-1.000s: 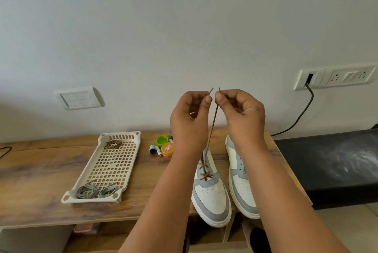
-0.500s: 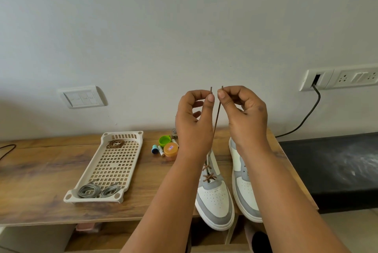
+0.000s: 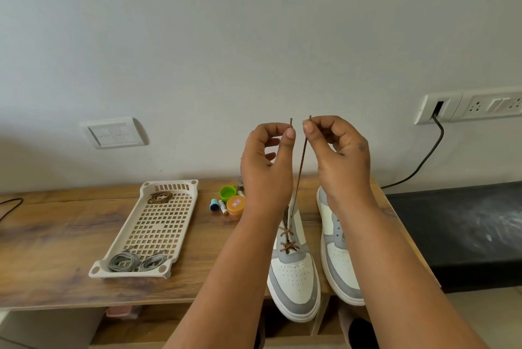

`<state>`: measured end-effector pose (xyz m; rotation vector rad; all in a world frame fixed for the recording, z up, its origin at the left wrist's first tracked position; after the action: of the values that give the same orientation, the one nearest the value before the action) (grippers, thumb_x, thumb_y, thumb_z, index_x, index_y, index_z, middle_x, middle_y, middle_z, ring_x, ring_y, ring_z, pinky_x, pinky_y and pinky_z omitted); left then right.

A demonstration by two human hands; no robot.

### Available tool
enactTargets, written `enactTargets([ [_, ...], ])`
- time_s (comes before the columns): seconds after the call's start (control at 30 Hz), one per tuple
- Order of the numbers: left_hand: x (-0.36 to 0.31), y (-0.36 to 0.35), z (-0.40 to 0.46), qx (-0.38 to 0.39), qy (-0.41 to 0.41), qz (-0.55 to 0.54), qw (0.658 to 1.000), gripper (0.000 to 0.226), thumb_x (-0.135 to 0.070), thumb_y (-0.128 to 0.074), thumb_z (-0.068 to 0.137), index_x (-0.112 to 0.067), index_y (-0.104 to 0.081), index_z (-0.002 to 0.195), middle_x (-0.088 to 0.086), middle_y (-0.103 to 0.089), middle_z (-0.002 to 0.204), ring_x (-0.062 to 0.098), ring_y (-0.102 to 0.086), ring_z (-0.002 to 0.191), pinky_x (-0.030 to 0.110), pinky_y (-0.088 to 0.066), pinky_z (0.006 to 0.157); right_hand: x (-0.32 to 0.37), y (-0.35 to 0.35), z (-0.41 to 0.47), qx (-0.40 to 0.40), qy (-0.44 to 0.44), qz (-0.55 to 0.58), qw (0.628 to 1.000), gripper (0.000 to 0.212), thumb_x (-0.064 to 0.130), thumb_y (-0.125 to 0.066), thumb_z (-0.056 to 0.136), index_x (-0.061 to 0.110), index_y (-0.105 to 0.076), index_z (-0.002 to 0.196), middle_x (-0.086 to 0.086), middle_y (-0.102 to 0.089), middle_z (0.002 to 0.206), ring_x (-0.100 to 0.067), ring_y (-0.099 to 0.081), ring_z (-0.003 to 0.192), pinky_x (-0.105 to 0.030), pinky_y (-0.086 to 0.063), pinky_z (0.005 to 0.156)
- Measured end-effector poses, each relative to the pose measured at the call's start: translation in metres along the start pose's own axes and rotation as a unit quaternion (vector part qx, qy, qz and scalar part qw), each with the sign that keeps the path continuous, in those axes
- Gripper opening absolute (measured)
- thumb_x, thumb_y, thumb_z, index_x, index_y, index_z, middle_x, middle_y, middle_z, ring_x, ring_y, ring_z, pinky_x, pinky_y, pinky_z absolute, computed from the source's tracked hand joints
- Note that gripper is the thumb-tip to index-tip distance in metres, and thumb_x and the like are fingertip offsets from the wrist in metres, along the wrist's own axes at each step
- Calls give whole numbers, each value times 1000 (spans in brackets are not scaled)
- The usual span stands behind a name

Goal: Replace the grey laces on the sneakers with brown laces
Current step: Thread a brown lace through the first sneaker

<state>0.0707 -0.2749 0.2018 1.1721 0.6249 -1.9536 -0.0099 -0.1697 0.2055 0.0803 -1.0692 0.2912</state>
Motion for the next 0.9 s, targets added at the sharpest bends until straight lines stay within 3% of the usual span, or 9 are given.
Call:
enactTargets([
  [0.1, 6, 4, 3, 17, 41, -77, 996, 7, -18, -57, 100, -15, -62, 97, -5, -70, 88, 8, -64, 84, 22, -52, 80, -12, 2, 3, 13, -68, 49, 996, 10, 24, -53, 100, 21, -61, 96, 8, -66, 81, -7, -64, 82, -26, -53, 78],
  [0.2, 25, 12, 9, 51, 101, -57, 992, 6, -19, -55, 100, -16, -60, 99, -6, -68, 77, 5, -59, 68, 22, -50, 69, -43, 11, 3, 49, -187, 58, 979, 16, 28, -47, 103, 16, -58, 98, 7, -49, 66, -8, -45, 60, -27, -40, 61],
  [0.27, 47, 17, 10, 91, 126, 27, 987, 5, -19, -58, 99, -18, -63, 100, -5, -70, 78, 7, -60, 68, 26, -52, 70, -72, 16, -1, 118, -225, -90, 963, 28, 44, -54, 97, 18, -60, 106, 12, -52, 78, -6, -47, 69, -27, -39, 64],
  [0.37, 91, 21, 2, 175, 166, 157, 958, 9, -16, -63, 94, -22, -67, 98, -3, -72, 79, 19, -67, 76, 41, -58, 79, -114, 14, -24, 254, -240, -330, 877, 35, 53, -64, 87, 25, -58, 108, 12, -55, 93, -10, -55, 91, -29, -43, 75],
  [0.47, 127, 23, -11, 264, 177, 266, 910, 26, -15, -59, 96, -22, -63, 120, -3, -69, 80, 11, -61, 69, 33, -53, 73, -150, 5, -48, 332, -239, -391, 824, 32, 49, -71, 84, 29, -59, 105, 8, -60, 99, -13, -59, 96, -31, -50, 83],
  [0.57, 148, 17, -21, 359, 163, 324, 860, 41, -12, -47, 101, -27, -51, 139, 3, -68, 87, 14, -60, 75, 26, -48, 68, -168, 0, -52, 337, -225, -404, 820, 20, 45, -72, 84, 32, -61, 95, 8, -62, 101, -12, -59, 94, -32, -50, 85],
  [0.67, 161, 10, -24, 402, 137, 386, 819, 37, -21, -42, 104, -30, -52, 139, 2, -62, 94, 12, -53, 73, 22, -40, 62, -167, -6, -48, 341, -200, -394, 830, 12, 38, -70, 88, 29, -62, 85, 13, -61, 87, -8, -57, 82, -27, -47, 73],
  [0.77, 170, 4, -25, 406, 129, 415, 804, 31, -29, -40, 105, -26, -56, 132, 5, -63, 106, 15, -53, 84, 26, -39, 70, -167, -4, -45, 335, -177, -395, 837, 17, 37, -63, 93, 29, -57, 79, 10, -59, 79, -12, -57, 79, -31, -46, 74],
  [0.9, 178, -2, -27, 398, 150, 422, 801, 24, -36, -38, 105, -24, -55, 116, 2, -58, 93, 20, -53, 82, 34, -47, 71, -168, 0, -43, 327, -155, -410, 838, 19, 37, -55, 98, 22, -52, 86, 6, -53, 76, -18, -55, 78, -34, -43, 73],
])
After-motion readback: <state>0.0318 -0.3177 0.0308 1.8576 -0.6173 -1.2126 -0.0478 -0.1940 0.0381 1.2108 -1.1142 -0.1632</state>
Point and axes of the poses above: each hand's wrist, its own z-axis towards the middle knuckle, its own y-axis out of the back of the hand, x = y × z, the point moved 6 cm from there along z, towards the middle knuckle
